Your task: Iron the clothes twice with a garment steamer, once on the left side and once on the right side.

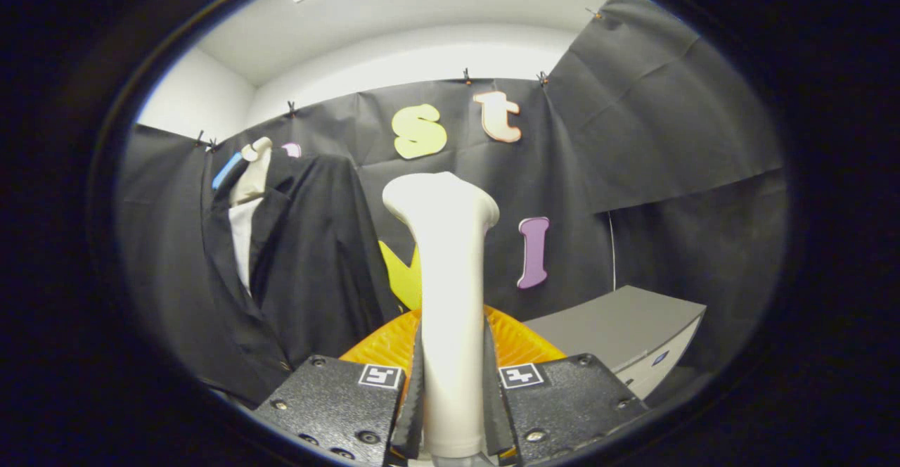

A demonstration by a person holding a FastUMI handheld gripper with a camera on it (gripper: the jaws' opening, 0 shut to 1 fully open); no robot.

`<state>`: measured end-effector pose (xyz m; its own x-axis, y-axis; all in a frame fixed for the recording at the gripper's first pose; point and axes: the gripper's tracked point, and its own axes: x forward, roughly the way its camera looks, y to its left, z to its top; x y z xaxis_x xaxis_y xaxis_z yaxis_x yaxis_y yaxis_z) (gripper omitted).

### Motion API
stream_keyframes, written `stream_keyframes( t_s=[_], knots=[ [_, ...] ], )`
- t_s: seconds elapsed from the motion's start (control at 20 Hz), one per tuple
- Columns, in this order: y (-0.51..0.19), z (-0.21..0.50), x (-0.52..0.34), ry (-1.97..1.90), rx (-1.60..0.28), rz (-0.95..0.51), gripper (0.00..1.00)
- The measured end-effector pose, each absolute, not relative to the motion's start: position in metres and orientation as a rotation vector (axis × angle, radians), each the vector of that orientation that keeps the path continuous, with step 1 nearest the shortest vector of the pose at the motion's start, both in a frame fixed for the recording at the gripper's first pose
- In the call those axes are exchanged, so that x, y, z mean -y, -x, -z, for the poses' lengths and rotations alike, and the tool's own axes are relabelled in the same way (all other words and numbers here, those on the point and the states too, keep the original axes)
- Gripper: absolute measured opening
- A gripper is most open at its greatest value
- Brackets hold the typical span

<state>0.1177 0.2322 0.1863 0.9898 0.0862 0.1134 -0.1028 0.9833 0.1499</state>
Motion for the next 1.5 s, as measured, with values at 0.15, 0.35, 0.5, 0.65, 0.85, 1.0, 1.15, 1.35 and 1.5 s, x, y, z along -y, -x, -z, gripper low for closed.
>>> stream_keyframes(
  t_s=[0.15, 0.35, 0.5, 0.65, 0.85, 1.0, 1.15, 1.35, 1.5],
  knots=[
    [-0.102, -0.213, -0.268, -0.157, 0.176, -0.130, 0.37],
    [-0.104, -0.247, -0.313, -0.134, 0.280, -0.206, 0.37],
    [-0.113, -0.262, -0.343, -0.139, 0.336, -0.244, 0.37],
    [-0.126, -0.273, -0.367, -0.147, 0.348, -0.272, 0.37],
    [-0.132, -0.285, -0.393, -0.146, 0.394, -0.296, 0.37],
    [-0.134, -0.282, -0.415, -0.098, 0.409, -0.311, 0.37],
    [-0.138, -0.268, -0.430, -0.044, 0.402, -0.314, 0.37],
    [-0.138, -0.248, -0.444, -0.024, 0.366, -0.326, 0.37],
    [-0.142, -0.231, -0.442, -0.012, 0.324, -0.322, 0.37]
  ],
)
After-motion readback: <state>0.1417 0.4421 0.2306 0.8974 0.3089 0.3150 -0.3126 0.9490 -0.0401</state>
